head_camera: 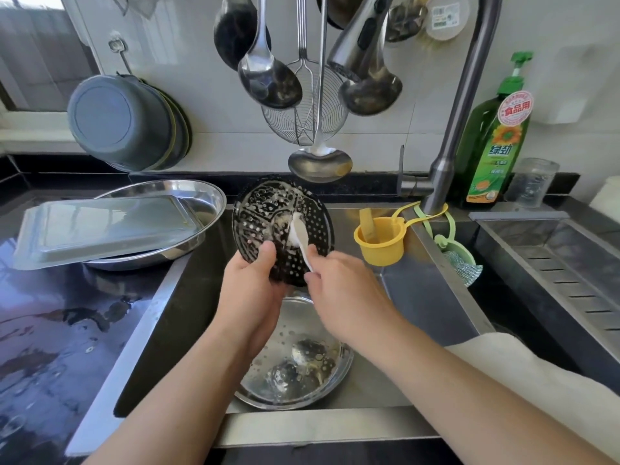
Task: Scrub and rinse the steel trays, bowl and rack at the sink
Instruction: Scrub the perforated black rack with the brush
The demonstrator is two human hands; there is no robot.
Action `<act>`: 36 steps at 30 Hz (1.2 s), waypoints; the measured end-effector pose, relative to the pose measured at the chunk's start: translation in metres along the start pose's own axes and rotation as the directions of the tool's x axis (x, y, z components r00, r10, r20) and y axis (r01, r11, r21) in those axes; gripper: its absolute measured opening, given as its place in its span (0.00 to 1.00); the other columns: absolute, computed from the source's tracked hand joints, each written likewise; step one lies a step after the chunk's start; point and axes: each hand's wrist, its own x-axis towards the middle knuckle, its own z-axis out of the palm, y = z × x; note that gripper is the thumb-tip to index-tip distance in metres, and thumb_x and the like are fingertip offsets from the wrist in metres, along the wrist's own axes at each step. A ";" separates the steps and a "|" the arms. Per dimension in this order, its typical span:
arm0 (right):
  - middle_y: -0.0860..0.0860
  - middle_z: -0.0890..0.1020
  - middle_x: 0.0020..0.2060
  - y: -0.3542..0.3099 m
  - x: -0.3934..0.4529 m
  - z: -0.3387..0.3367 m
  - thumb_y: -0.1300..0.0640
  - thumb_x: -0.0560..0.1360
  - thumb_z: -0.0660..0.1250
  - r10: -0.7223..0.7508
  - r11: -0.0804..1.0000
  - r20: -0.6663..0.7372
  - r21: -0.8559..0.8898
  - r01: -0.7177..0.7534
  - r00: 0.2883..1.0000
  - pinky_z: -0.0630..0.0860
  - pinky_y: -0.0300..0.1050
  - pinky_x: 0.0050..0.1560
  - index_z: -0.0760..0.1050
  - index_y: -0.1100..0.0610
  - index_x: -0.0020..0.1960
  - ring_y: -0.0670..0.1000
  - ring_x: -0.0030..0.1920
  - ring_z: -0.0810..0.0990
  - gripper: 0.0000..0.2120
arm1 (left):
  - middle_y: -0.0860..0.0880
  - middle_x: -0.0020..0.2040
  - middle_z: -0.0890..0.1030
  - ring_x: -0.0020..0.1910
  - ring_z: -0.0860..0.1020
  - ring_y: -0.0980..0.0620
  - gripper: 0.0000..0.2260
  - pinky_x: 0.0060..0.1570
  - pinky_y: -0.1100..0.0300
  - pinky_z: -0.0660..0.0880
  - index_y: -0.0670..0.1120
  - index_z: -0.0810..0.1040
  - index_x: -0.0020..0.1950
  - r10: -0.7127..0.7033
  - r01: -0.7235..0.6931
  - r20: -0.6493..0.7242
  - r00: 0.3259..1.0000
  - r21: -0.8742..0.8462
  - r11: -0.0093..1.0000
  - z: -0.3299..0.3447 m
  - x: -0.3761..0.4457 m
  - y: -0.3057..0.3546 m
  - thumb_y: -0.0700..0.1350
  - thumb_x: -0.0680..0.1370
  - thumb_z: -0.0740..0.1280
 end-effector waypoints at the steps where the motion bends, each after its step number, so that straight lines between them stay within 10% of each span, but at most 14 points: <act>1: 0.52 0.75 0.49 0.001 -0.001 0.000 0.52 0.85 0.58 -0.033 0.999 0.026 0.018 0.033 0.999 0.76 0.53 0.49 0.65 0.52 0.79 0.58 0.52 0.78 0.23 | 0.41 0.58 0.86 0.57 0.85 0.44 0.13 0.49 0.54 0.84 0.40 0.78 0.65 -0.006 0.005 -0.036 0.999 -0.041 0.999 -0.003 0.003 0.002 0.38 0.87 0.55; 6: 0.45 0.71 0.39 0.005 -0.008 0.000 0.52 0.84 0.59 -0.133 0.990 0.096 0.047 0.129 0.986 0.77 0.54 0.45 0.69 0.43 0.76 0.52 0.44 0.76 0.21 | 0.38 0.65 0.82 0.62 0.83 0.39 0.16 0.67 0.38 0.76 0.39 0.71 0.74 -0.052 0.024 -0.138 0.989 -0.197 0.980 -0.015 0.014 0.011 0.40 0.88 0.56; 11: 0.46 0.72 0.40 0.023 0.004 -0.009 0.53 0.84 0.60 -0.035 0.999 -0.050 0.003 0.036 0.998 0.76 0.53 0.44 0.69 0.41 0.76 0.52 0.43 0.75 0.21 | 0.41 0.60 0.85 0.58 0.85 0.43 0.12 0.58 0.44 0.81 0.42 0.75 0.68 -0.068 0.054 -0.103 0.992 -0.137 0.989 -0.012 0.011 0.008 0.40 0.88 0.56; 16: 0.44 0.71 0.42 0.005 -0.016 0.002 0.52 0.84 0.61 -0.188 0.982 0.174 0.055 0.181 0.967 0.74 0.50 0.44 0.69 0.38 0.75 0.49 0.44 0.74 0.20 | 0.38 0.61 0.84 0.57 0.85 0.41 0.14 0.60 0.40 0.81 0.39 0.74 0.71 -0.087 0.063 -0.126 0.988 -0.181 0.981 -0.017 0.014 0.013 0.41 0.87 0.58; 24: 0.46 0.72 0.42 0.015 -0.006 -0.001 0.52 0.84 0.62 -0.114 0.993 0.114 0.043 0.110 0.987 0.76 0.53 0.42 0.69 0.36 0.74 0.50 0.42 0.75 0.21 | 0.36 0.64 0.82 0.58 0.85 0.41 0.16 0.53 0.44 0.83 0.38 0.71 0.73 -0.114 0.089 -0.101 0.988 -0.227 0.970 -0.013 0.012 0.013 0.43 0.88 0.57; 36: 0.44 0.70 0.40 0.009 -0.010 0.003 0.53 0.84 0.62 -0.168 0.985 0.037 0.031 0.167 0.985 0.73 0.48 0.37 0.69 0.35 0.74 0.45 0.40 0.73 0.22 | 0.36 0.66 0.81 0.64 0.81 0.38 0.22 0.69 0.39 0.74 0.38 0.70 0.75 -0.128 0.122 0.001 0.992 -0.312 0.942 -0.016 0.014 0.013 0.52 0.88 0.53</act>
